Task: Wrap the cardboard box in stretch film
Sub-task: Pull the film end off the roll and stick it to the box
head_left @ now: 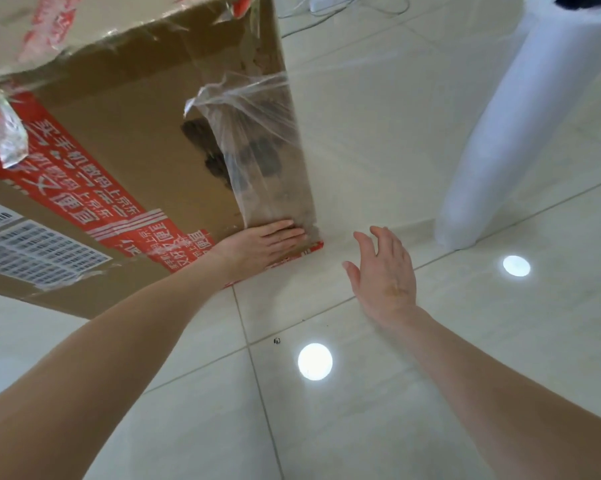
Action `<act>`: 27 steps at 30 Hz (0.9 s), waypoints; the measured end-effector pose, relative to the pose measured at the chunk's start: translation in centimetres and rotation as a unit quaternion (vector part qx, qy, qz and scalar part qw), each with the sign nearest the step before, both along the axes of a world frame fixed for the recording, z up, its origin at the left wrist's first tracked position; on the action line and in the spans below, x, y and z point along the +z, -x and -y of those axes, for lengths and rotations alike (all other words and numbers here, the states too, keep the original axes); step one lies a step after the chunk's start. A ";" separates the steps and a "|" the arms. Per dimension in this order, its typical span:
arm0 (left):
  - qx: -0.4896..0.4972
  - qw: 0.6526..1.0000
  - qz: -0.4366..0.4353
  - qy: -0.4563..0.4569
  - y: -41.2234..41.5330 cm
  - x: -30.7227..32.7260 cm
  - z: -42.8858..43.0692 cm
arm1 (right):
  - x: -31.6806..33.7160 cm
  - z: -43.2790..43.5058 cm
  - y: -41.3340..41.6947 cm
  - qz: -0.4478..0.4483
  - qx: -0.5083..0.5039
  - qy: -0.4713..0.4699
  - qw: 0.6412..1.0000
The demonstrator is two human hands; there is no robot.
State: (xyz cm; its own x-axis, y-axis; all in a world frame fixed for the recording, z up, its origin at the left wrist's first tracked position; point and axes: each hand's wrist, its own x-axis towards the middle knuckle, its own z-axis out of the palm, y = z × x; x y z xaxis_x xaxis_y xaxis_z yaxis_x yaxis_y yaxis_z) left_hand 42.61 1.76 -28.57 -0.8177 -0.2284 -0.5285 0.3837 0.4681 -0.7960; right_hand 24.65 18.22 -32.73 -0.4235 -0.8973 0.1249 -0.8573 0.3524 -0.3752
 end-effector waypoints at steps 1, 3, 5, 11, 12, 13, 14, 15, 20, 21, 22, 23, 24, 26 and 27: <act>0.000 1.000 0.002 0.009 -0.1 0.0 0.2 | 0.0 0.1 0.0 0.005 0.004 -0.007 1.000; -0.001 1.000 0.006 0.020 0.0 0.1 0.2 | -0.1 0.1 0.1 0.010 0.009 -0.014 1.000; 0.006 1.000 0.019 0.022 0.1 0.4 -0.2 | 0.0 0.0 0.1 0.013 0.011 -0.013 1.000; 0.041 0.998 0.038 -0.027 -1.8 0.0 -0.6 | 0.9 -0.2 0.6 0.024 0.015 -0.034 0.999; 0.052 0.997 0.051 -0.035 -2.5 -0.2 -0.7 | 1.0 -0.2 0.7 0.025 0.015 -0.034 0.999; 0.064 0.995 0.063 -0.050 -3.1 -0.3 -0.7 | 1.2 -0.3 0.7 0.026 0.016 -0.034 0.999; 0.077 0.991 0.076 -0.072 -3.6 -0.2 -0.8 | 1.3 -0.3 0.7 0.026 0.016 -0.035 0.999; 0.095 0.986 0.086 -0.106 -4.0 0.1 -1.0 | 1.4 -0.3 0.7 0.026 0.016 -0.035 0.999; 0.138 0.964 0.011 -0.226 -4.7 1.0 -2.2 | 1.7 -0.5 0.7 0.014 0.024 -0.046 0.999; 0.145 0.963 -0.004 -0.226 -4.2 1.0 -2.3 | 1.7 -0.6 0.8 0.013 0.023 -0.048 0.998; 0.148 0.963 -0.020 -0.224 -3.6 1.0 -2.4 | 1.7 -0.6 0.8 0.013 0.023 -0.048 0.998; 0.147 0.964 -0.035 -0.218 -3.1 1.1 -2.3 | 1.7 -0.7 0.7 0.012 0.023 -0.049 0.998; 0.141 0.967 -0.045 -0.206 -2.7 1.1 -2.1 | 1.7 -0.8 0.7 0.012 0.023 -0.048 0.998; 0.124 0.978 -0.053 -0.160 -2.4 0.9 -1.5 | 1.6 -0.9 0.7 0.014 0.023 -0.048 0.998; 0.112 0.983 -0.053 -0.135 -2.5 0.7 -1.1 | 1.6 -0.9 0.8 0.012 0.024 -0.052 0.998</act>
State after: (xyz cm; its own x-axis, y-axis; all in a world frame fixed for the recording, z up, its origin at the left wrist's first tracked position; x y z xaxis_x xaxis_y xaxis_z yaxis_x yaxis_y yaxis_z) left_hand 45.15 2.86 -27.85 -0.8168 -0.2723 -0.5086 0.1675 0.7317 -0.6607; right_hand 23.84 19.12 -31.11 -0.3823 -0.9238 0.0212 -0.8652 0.3497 -0.3594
